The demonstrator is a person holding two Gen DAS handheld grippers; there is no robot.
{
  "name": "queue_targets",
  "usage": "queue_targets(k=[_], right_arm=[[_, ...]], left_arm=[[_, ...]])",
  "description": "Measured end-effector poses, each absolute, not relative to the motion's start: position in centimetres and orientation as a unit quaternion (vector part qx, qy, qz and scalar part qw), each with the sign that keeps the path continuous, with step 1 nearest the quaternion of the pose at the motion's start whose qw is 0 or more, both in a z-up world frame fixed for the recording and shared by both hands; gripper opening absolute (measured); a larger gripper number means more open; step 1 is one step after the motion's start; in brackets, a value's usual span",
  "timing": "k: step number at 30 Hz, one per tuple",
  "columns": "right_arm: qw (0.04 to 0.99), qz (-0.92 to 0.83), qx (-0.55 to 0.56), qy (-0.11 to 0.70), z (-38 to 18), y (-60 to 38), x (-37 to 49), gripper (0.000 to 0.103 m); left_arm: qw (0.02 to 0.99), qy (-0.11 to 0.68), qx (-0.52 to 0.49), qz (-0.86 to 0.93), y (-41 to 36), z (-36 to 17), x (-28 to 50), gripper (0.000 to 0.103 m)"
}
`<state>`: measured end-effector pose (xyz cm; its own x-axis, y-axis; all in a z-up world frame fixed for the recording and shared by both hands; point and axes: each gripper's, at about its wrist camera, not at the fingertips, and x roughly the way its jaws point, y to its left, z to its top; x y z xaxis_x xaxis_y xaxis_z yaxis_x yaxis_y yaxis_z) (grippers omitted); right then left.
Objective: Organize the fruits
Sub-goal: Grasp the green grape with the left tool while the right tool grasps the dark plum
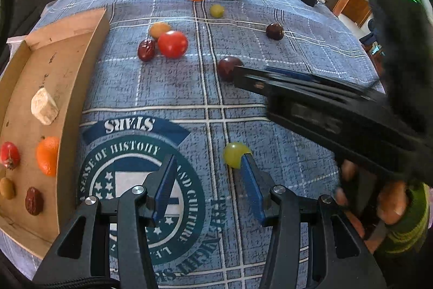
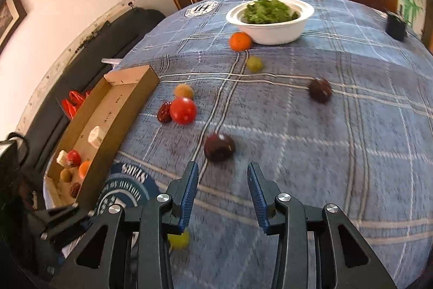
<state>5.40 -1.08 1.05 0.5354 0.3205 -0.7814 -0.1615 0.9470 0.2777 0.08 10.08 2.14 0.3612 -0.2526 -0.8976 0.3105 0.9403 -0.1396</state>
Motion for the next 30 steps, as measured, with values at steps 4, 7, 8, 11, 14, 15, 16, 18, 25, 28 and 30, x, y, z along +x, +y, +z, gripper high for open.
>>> queue_targets(k=[4,7,8,11,14,15,16,18,25,28,30], right_arm=[[0.865,0.14,0.062,0.478,-0.2,0.1,7.1,0.041],[0.869,0.141,0.037,0.473,-0.6,0.6,7.4,0.034],[0.869,0.143,0.034,0.472,-0.5,0.5,7.4,0.03],[0.872,0.145,0.052,0.464,0.0,-0.4,6.8,0.03],[0.878,0.139,0.065,0.454,0.8,-1.3,6.1,0.03],[0.879,0.138,0.071,0.45,1.1,-1.7,5.8,0.03],[0.882,0.135,0.079,0.445,1.5,-2.2,5.3,0.03],[0.885,0.129,0.092,0.438,2.0,-2.9,4.9,0.03],[0.893,0.087,0.135,0.42,3.2,-6.7,3.0,0.029],[0.894,0.078,0.144,0.418,3.6,-7.7,2.3,0.029],[0.895,0.076,0.144,0.415,3.9,-7.9,1.8,0.029]], left_arm=[[0.819,0.542,0.016,-0.188,9.9,2.0,0.6,0.05],[0.812,0.545,0.014,-0.207,9.6,1.8,0.6,0.05],[0.811,0.545,0.016,-0.211,9.4,1.7,0.6,0.051],[0.807,0.547,0.023,-0.223,8.6,1.5,0.6,0.051],[0.81,0.543,0.032,-0.219,7.8,1.3,0.8,0.053],[0.812,0.541,0.033,-0.217,7.6,1.3,0.9,0.053],[0.813,0.54,0.034,-0.215,7.4,1.3,1.0,0.053],[0.818,0.535,0.037,-0.21,6.9,1.2,1.2,0.053],[0.817,0.527,0.041,-0.23,5.4,1.0,1.1,0.019],[0.823,0.52,0.047,-0.223,5.1,1.1,0.8,0.018],[0.824,0.521,0.041,-0.221,5.5,1.1,0.9,0.017]])
